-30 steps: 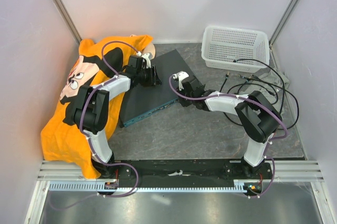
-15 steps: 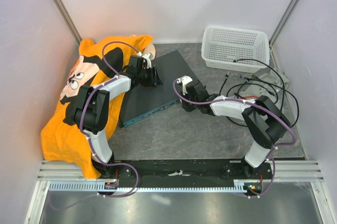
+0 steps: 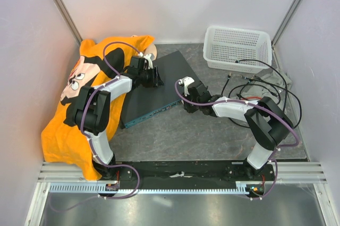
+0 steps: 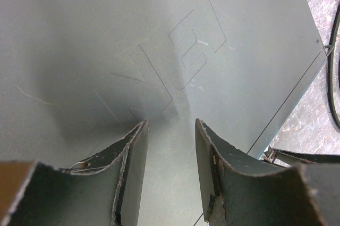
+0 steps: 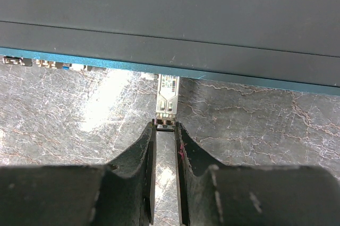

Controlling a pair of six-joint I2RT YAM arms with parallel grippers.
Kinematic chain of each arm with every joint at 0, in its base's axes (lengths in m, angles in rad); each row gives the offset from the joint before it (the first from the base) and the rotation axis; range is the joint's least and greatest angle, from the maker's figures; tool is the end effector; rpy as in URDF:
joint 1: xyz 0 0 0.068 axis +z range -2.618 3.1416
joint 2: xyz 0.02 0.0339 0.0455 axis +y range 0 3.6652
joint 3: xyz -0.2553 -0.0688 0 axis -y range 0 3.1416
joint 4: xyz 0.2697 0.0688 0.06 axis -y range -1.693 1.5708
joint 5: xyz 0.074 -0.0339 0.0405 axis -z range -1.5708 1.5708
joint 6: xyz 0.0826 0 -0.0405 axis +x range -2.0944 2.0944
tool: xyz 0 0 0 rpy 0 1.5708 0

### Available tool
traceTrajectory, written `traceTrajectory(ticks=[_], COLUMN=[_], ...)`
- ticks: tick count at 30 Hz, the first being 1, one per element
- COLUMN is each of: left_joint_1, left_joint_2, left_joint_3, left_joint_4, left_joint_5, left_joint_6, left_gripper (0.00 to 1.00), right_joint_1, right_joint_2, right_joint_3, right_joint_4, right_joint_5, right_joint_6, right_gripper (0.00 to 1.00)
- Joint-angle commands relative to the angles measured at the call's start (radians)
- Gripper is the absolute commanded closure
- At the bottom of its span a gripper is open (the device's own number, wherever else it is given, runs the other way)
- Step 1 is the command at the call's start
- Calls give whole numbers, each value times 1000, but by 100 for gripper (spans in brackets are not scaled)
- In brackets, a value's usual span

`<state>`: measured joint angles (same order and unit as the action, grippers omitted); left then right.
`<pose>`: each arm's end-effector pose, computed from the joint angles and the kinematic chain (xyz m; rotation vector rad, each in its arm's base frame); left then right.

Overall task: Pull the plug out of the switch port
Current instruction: Pull the plug from the switch port, then place the plug at the center of the board.

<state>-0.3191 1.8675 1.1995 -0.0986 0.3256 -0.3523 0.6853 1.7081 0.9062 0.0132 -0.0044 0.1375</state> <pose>0.4220 -0.1673 0.1321 0.1274 2.3945 -0.7061 0.3063 0.2509 0.1032 -0.6503 2.3065 0.3999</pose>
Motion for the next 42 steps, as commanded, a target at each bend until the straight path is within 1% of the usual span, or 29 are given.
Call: traceTrajectory(ticks=[1, 8, 13, 18, 24, 29, 32, 35, 36, 39, 42], left_joint_1=[-12, -14, -15, -21, -28, -28, -28, -28, -28, -28, -28], left_joint_2=[55, 58, 58, 62, 56, 55, 50, 42, 39, 35, 29], left_joint_3=[-5, -3, -2, 3, -3, -2, 0, -3, -3, 0, 11], left_joint_4=[-52, -56, -56, -56, -58, -69, -78, -81, -79, -79, -92], left_joint_5=[16, 18, 16, 15, 12, 27, 38, 39, 39, 39, 38], left_joint_6=[-20, -22, -20, -19, -10, -8, -8, -2, -1, 6, 15], left_gripper=[51, 51, 51, 51, 51, 51, 51, 51, 51, 51, 51], right_joint_1=[10, 10, 11, 13, 11, -4, -29, -87, -131, -208, -251], right_joint_2=[-21, -76, -123, -125, -168, -238, -289, -317, -314, -283, -260], right_joint_3=[-18, -75, -115, -119, -133, -93, -49, 14, 29, 74, 76], right_joint_4=[-76, -127, -108, -107, -119, -193, -240, -254, -256, -260, -277], right_joint_5=[-35, -63, -49, -52, -28, -28, -25, -11, -12, -25, -31], right_joint_6=[14, 11, 14, 17, 31, 11, -36, -73, -76, -84, -91], right_gripper=[100, 100, 100, 100, 100, 99, 99, 100, 99, 99, 99])
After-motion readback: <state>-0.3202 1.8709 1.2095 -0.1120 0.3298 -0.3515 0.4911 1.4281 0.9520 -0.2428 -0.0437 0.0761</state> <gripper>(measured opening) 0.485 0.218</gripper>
